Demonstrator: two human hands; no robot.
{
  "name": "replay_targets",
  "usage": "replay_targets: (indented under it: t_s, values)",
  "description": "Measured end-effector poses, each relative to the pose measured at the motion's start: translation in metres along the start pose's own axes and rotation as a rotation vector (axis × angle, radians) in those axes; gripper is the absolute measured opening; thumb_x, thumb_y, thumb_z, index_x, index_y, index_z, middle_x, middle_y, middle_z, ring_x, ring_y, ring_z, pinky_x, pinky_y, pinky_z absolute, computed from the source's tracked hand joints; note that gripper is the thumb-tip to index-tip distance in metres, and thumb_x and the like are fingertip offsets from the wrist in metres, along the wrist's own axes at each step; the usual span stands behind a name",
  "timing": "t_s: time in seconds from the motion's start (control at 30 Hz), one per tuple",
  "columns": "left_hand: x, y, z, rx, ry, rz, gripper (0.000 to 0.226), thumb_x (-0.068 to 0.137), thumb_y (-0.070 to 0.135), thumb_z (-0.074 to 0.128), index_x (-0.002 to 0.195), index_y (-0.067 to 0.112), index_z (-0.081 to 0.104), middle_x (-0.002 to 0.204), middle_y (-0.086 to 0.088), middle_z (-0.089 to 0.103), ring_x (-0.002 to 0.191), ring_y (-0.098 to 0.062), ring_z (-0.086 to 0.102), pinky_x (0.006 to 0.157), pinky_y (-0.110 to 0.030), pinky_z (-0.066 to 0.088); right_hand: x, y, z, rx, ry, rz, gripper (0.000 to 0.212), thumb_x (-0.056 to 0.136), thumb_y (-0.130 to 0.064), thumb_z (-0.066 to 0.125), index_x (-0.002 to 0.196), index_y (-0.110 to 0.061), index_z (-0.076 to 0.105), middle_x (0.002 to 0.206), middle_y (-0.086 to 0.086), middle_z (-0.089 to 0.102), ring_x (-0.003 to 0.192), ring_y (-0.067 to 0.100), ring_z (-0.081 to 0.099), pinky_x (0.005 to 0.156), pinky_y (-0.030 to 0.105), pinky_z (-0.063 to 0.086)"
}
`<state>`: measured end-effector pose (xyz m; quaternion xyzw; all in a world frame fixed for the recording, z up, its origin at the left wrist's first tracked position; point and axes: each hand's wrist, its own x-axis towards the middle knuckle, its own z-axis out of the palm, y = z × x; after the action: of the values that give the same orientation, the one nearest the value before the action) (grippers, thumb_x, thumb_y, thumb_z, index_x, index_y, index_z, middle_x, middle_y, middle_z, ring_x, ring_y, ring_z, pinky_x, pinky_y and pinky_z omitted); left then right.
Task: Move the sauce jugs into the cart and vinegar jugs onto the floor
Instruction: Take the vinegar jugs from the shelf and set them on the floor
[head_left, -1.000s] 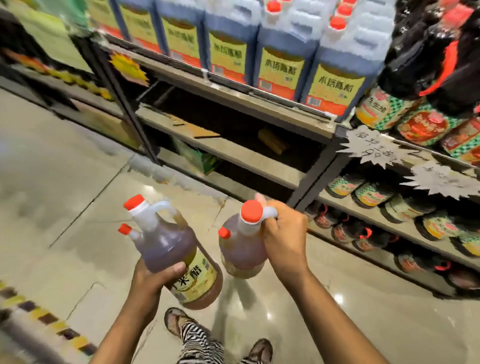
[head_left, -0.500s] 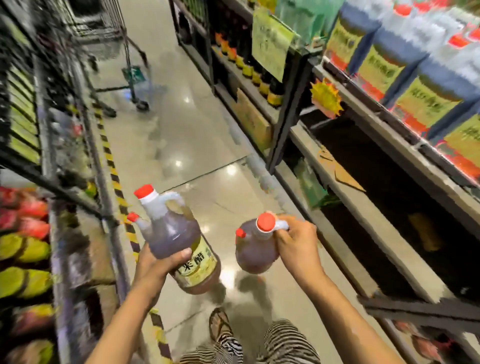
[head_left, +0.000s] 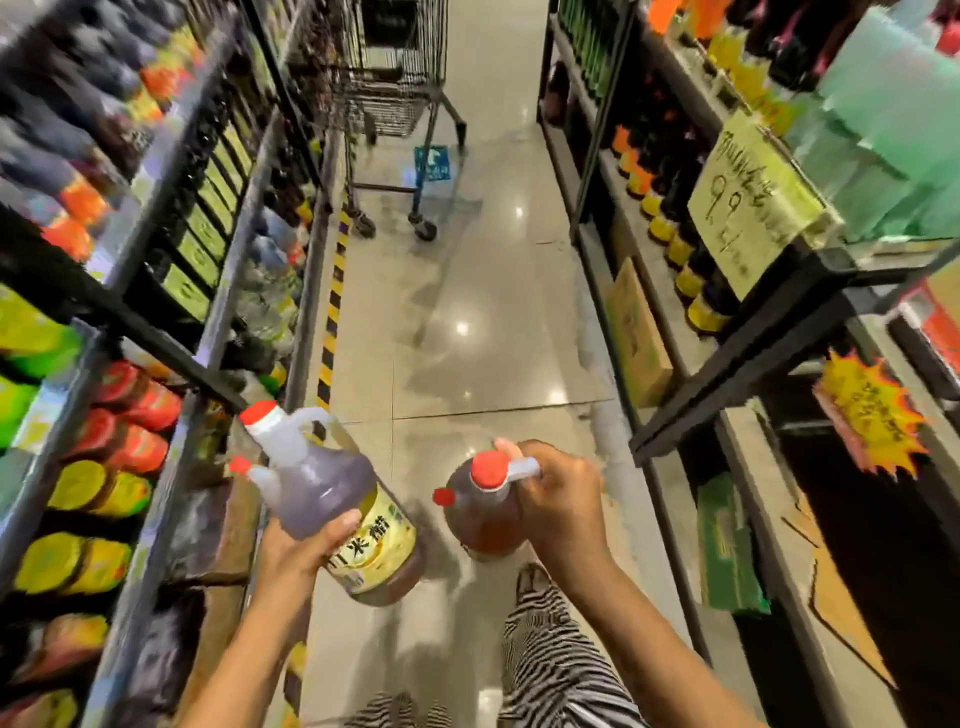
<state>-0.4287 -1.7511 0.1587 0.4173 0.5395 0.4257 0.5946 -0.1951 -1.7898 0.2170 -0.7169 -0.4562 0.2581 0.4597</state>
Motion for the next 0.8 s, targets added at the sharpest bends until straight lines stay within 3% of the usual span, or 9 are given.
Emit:
replay_targets:
  t_s: [0.07, 0.17, 0.27, 0.33, 0.4, 0.5, 0.57, 0.7, 0.8]
  values:
    - [0.018, 0.014, 0.021, -0.014, 0.055, 0.008, 0.075, 0.05, 0.02, 0.086, 0.119, 0.003, 0.059, 0.114, -0.019, 0.066, 0.088, -0.018, 0.07, 0.074, -0.026, 0.058, 0.039, 0.004, -0.002, -0.031, -0.055, -0.016, 0.05, 0.071, -0.063, 0.047, 0.053, -0.018, 0.06, 0.049, -0.011, 0.042, 0.047, 0.004, 0.038, 0.051, 0.029, 0.04]
    - [0.045, 0.036, 0.046, -0.011, 0.119, 0.005, 0.111, 0.026, 0.051, 0.092, 0.121, 0.004, 0.059, 0.111, -0.015, 0.069, 0.098, -0.029, 0.067, 0.081, -0.037, 0.058, 0.098, 0.0, -0.001, -0.081, -0.157, -0.053, 0.048, 0.072, -0.056, 0.049, 0.062, -0.015, 0.07, 0.052, -0.001, 0.057, 0.056, 0.007, 0.044, 0.055, 0.03, 0.037]
    - [0.068, 0.058, 0.059, 0.006, 0.155, 0.023, 0.104, 0.028, 0.054, 0.091, 0.118, 0.012, 0.06, 0.109, -0.007, 0.071, 0.1, -0.026, 0.068, 0.082, -0.038, 0.057, 0.148, -0.007, 0.008, -0.073, -0.229, -0.108, 0.034, 0.076, -0.045, 0.052, 0.054, -0.021, 0.062, 0.053, -0.008, 0.046, 0.057, 0.008, 0.042, 0.055, 0.03, 0.037]
    - [0.085, 0.07, 0.064, 0.027, 0.183, 0.046, 0.099, 0.028, 0.054, 0.091, 0.114, 0.015, 0.061, 0.108, -0.006, 0.072, 0.1, -0.025, 0.068, 0.084, -0.042, 0.056, 0.181, -0.012, 0.021, -0.053, -0.277, -0.12, 0.034, 0.077, -0.042, 0.052, 0.057, -0.018, 0.066, 0.054, -0.007, 0.054, 0.057, 0.007, 0.046, 0.056, 0.033, 0.042]
    - [0.106, 0.08, 0.065, 0.042, 0.221, 0.067, 0.099, 0.027, 0.055, 0.091, 0.113, 0.015, 0.062, 0.106, -0.005, 0.072, 0.098, -0.024, 0.068, 0.082, -0.043, 0.056, 0.214, -0.021, 0.036, -0.069, -0.324, -0.161, 0.037, 0.079, -0.04, 0.05, 0.046, -0.023, 0.055, 0.049, -0.008, 0.05, 0.05, 0.002, 0.042, 0.052, 0.03, 0.036]
    - [0.14, 0.096, 0.063, 0.082, 0.259, 0.099, 0.096, 0.025, 0.054, 0.09, 0.109, 0.016, 0.062, 0.1, 0.005, 0.073, 0.091, -0.012, 0.07, 0.069, -0.022, 0.056, 0.262, -0.033, 0.067, -0.06, -0.379, -0.214, 0.041, 0.083, -0.034, 0.059, 0.045, -0.024, 0.05, 0.04, -0.013, 0.044, 0.044, 0.001, 0.04, 0.048, 0.026, 0.033]
    - [0.166, 0.104, 0.059, 0.098, 0.27, 0.104, 0.092, 0.026, 0.051, 0.09, 0.107, 0.015, 0.063, 0.098, 0.008, 0.074, 0.088, -0.009, 0.07, 0.066, -0.017, 0.053, 0.293, -0.038, 0.088, -0.033, -0.398, -0.207, 0.049, 0.084, -0.02, 0.064, 0.039, -0.027, 0.046, 0.037, -0.018, 0.045, 0.042, -0.003, 0.043, 0.044, 0.014, 0.027]
    - [0.219, 0.124, 0.048, 0.069, 0.344, 0.076, 0.102, 0.021, 0.063, 0.087, 0.108, 0.014, 0.063, 0.097, 0.004, 0.074, 0.089, -0.01, 0.07, 0.072, -0.027, 0.057, 0.352, -0.065, 0.125, -0.159, -0.438, -0.267, 0.032, 0.069, -0.031, 0.045, 0.041, -0.021, 0.032, 0.038, -0.002, 0.032, 0.046, 0.004, 0.023, 0.044, 0.019, 0.028]
    - [0.258, 0.142, 0.042, 0.06, 0.398, 0.063, 0.1, 0.02, 0.066, 0.086, 0.105, 0.017, 0.063, 0.097, 0.005, 0.073, 0.09, -0.009, 0.069, 0.073, -0.027, 0.057, 0.392, -0.078, 0.149, -0.185, -0.456, -0.344, 0.029, 0.07, -0.033, 0.042, 0.043, -0.023, 0.036, 0.045, 0.001, 0.041, 0.054, 0.012, 0.031, 0.044, 0.017, 0.024]
